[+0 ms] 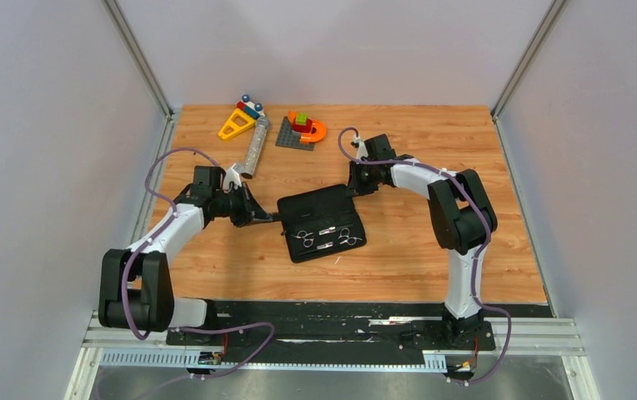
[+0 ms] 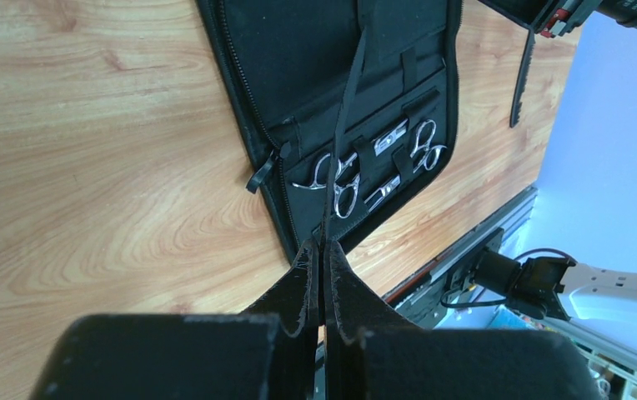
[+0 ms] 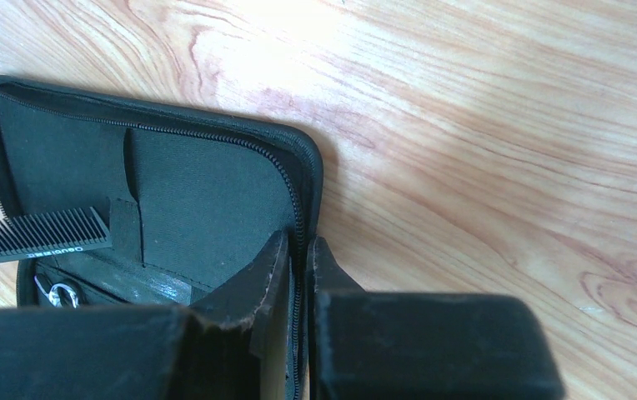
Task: Sort the hair-cutting tools
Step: Place the comb in the hairdressing tool bag.
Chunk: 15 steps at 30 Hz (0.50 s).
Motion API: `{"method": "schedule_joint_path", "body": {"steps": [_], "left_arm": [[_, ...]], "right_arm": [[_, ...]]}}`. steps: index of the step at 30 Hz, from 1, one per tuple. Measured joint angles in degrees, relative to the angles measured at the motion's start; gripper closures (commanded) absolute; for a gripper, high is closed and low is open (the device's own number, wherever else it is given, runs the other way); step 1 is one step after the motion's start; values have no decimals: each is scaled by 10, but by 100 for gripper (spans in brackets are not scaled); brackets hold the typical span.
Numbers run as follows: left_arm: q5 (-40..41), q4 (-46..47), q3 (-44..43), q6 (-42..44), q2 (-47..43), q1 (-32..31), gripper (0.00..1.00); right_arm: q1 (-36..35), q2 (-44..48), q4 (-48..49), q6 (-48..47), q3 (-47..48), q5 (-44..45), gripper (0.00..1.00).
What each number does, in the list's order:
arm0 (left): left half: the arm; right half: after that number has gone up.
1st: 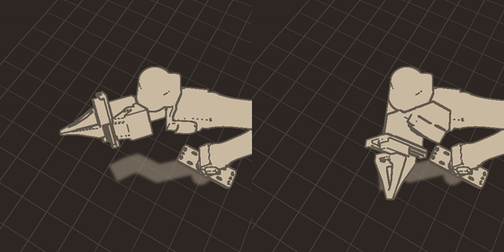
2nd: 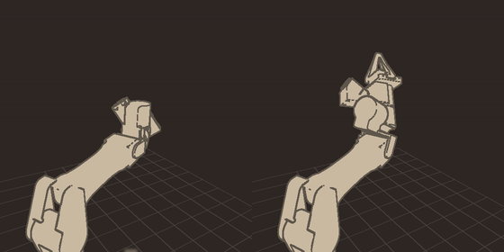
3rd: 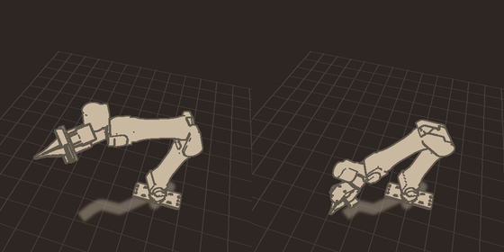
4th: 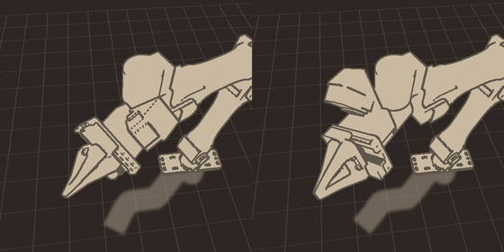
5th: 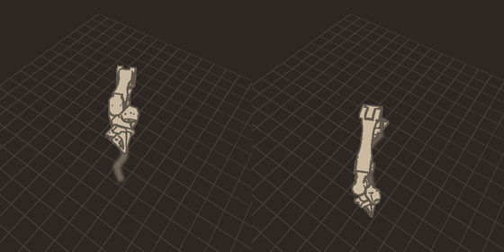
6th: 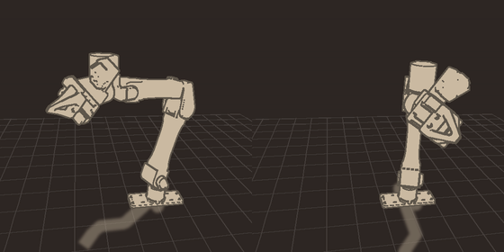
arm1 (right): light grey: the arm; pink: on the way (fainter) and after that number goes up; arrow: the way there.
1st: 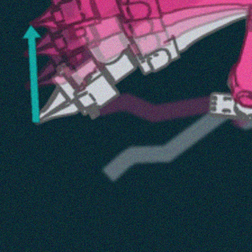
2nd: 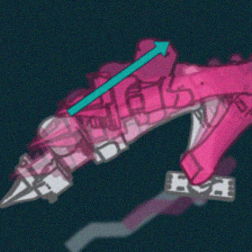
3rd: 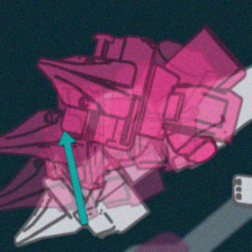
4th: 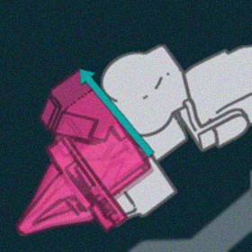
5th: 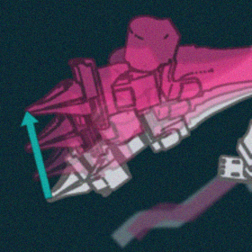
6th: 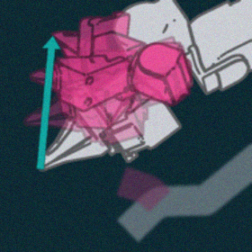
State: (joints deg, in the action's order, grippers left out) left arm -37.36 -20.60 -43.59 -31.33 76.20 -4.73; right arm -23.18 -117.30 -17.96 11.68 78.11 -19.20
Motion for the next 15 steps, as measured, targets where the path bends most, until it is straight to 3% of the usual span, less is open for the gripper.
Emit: {"method": "schedule_joint_path", "body": {"steps": [15], "left_arm": [[-52, -18, -23, 7, 91, 7, 100]], "right_arm": [[-1, 0, 0, 0, 0, 2, 100]]}}
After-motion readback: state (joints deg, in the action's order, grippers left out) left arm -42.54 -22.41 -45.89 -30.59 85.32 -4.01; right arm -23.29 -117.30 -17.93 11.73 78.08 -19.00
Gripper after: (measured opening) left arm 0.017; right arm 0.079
